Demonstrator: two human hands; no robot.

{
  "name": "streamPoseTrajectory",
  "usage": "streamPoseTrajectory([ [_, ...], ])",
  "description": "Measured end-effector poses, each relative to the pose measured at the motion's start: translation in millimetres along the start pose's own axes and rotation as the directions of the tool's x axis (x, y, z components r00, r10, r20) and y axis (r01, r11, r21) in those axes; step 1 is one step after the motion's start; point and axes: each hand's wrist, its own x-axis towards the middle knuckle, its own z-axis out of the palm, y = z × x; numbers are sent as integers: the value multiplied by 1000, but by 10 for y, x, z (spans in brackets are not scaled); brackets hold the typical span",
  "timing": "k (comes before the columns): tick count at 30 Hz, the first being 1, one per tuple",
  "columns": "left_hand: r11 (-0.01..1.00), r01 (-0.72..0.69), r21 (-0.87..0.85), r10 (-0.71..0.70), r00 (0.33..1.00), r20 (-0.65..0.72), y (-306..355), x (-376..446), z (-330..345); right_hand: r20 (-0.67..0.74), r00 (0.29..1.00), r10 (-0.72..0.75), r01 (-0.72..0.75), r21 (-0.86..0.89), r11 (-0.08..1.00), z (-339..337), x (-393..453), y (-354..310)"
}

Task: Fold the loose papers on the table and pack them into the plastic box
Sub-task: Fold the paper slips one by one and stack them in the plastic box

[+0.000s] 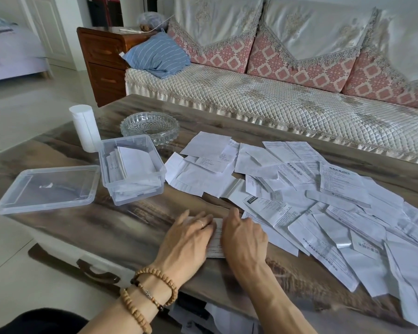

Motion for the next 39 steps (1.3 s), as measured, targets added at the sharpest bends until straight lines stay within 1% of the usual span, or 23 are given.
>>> streamPoseTrajectory([
  [1, 1000, -6, -27, 7, 999, 33, -28, -37, 19, -3, 1000, 8, -8, 11, 1000, -7, -9, 5],
  [4, 999, 45, -6, -43, 973, 227, -193, -120, -96, -13, 999, 50, -49, 83, 995, 7, -41, 71],
  [5, 999, 54, -4, -51, 961, 273, -240, -141, -143, -40, 997, 59, -55, 84, 995, 16, -56, 117],
  [6, 997, 70, -14, -62, 946, 319, -272, -161, -186, -101, 994, 41, -36, 52, 998, 36, -69, 165],
  [8, 993, 109, -48, -85, 928, 363, -275, -193, -224, -206, 976, -64, 58, -37, 998, 57, -105, 194],
  [9, 990, 128, -60, -99, 932, 350, -268, -196, -231, -245, 960, -136, 124, -62, 990, 37, -118, 146],
  [10, 988, 139, -69, -108, 936, 334, -262, -196, -229, -261, 943, -207, 199, -57, 978, 29, -128, 55],
  [11, 988, 136, -68, -107, 940, 325, -263, -205, -214, -264, 928, -262, 271, -2, 963, 23, -137, -59],
  [12, 990, 129, -64, -102, 939, 328, -259, -211, -210, -245, 926, -288, 315, 78, 946, 36, -157, -167],
  [14, 987, 143, -70, -110, 931, 347, -270, -225, -196, -118, 949, -292, 310, 190, 932, 129, -221, -321],
  [16, 987, 146, -65, -114, 927, 358, -284, -220, -198, 46, 965, -260, 245, 207, 947, 169, -248, -279],
  [17, 987, 147, -62, -114, 924, 366, -287, -229, -203, 103, 964, -247, 225, 182, 957, 180, -260, -197],
  [18, 988, 143, -59, -110, 918, 381, -294, -233, -207, 130, 963, -235, 215, 151, 965, 179, -274, -100],
  [22, 988, 145, -46, -115, 908, 403, -307, -241, -202, 173, 970, -171, 166, 43, 985, 153, -327, 280],
  [25, 988, 144, -52, -110, 906, 409, -282, -254, -208, 194, 971, -141, 149, -27, 988, 93, -353, 424],
  [27, 987, 146, -62, -110, 910, 399, -285, -251, -217, 98, 978, -185, 195, -107, 975, 5, -324, 309],
  [28, 988, 142, -58, -107, 911, 397, -285, -241, -220, 44, 976, -215, 218, -99, 971, -25, -308, 191],
  [29, 989, 137, -55, -104, 911, 399, -283, -236, -227, 24, 967, -254, 255, -57, 965, -18, -297, 54],
  [30, 989, 136, -54, -103, 909, 404, -278, -242, -238, 59, 957, -283, 283, 1, 959, 10, -302, -85],
  [31, 989, 136, -55, -102, 908, 406, -273, -242, -249, 136, 950, -280, 272, 76, 959, 51, -322, -188],
  [32, 989, 135, -53, -102, 908, 406, -274, -243, -252, 198, 946, -257, 239, 112, 964, 84, -342, -245],
  [34, 990, 132, -40, -104, 908, 405, -288, -237, -246, 232, 946, -229, 213, 93, 973, 98, -334, -192],
  [39, 988, 153, -13, -134, 901, 414, -285, -237, -227, 305, 948, -93, 87, 35, 996, -18, -381, 343],
])
